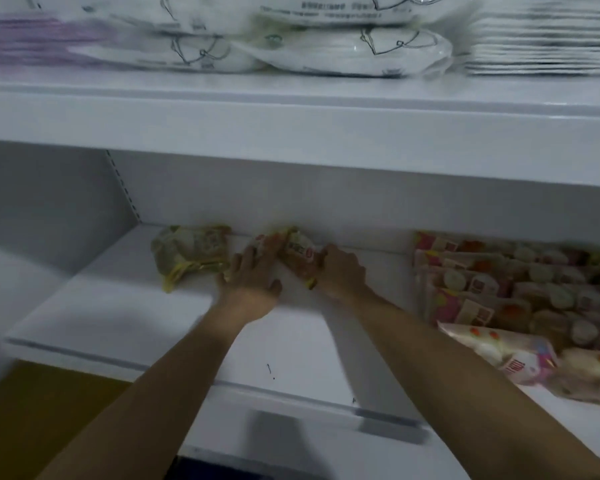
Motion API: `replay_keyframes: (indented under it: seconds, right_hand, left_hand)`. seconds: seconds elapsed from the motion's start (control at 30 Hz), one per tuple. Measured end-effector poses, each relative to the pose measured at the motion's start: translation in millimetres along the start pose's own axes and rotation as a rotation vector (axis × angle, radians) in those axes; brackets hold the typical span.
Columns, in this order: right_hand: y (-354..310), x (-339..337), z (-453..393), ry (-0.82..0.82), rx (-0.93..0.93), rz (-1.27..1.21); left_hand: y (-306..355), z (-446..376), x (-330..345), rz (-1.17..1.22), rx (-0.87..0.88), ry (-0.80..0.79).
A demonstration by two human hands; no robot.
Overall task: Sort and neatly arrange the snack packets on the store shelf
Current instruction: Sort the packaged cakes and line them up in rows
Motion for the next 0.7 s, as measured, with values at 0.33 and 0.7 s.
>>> replay_keyframes:
  seconds: [0.33,0.7]
  right_hand:
    - [35.8,-34.3,78.2,0.297,0.258,-0.837]
    - [68.9,-151.1,122.3,0.249,0.122,-0.830]
  left_hand:
    - [62.4,17.8,9.1,1.302,-0.849,-0.162]
    - [173.7,37.4,-24.6,1.411,-0.401,-0.102]
Point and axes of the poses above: each hand's wrist, its own z-axis away from the middle knuckle, its own x-axis out of the palm, y = z × x, the point moved 3 cm from there along -z, towards the middle knuckle, and after that the axes turned 13 degrees about y, right-handed, at the moved point
